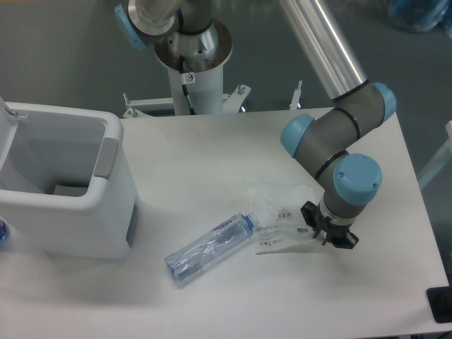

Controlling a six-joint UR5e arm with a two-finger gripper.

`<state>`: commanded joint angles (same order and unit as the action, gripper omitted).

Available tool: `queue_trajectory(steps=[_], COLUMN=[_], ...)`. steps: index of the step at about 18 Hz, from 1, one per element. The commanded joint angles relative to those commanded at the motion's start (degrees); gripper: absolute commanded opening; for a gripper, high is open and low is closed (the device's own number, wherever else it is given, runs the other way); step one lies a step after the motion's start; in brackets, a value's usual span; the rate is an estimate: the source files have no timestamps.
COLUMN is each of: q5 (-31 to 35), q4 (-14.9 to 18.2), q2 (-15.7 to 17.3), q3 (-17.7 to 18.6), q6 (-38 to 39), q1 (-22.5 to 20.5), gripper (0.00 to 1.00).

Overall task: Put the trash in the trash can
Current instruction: 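Lower the gripper onto the bag and close it on the bag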

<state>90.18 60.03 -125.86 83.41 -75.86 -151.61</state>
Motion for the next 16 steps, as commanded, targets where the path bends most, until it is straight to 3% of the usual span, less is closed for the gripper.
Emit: queue_trajectory(steps=[8,16], q5=[-3.1,-12.1], q4=[0.0,0.1], q2=[0.8,6.8], q3=[-0.2,-2.5], q6=[6.1,9.0], q1=[-0.1,-3.6], gripper=[0.0,0.0])
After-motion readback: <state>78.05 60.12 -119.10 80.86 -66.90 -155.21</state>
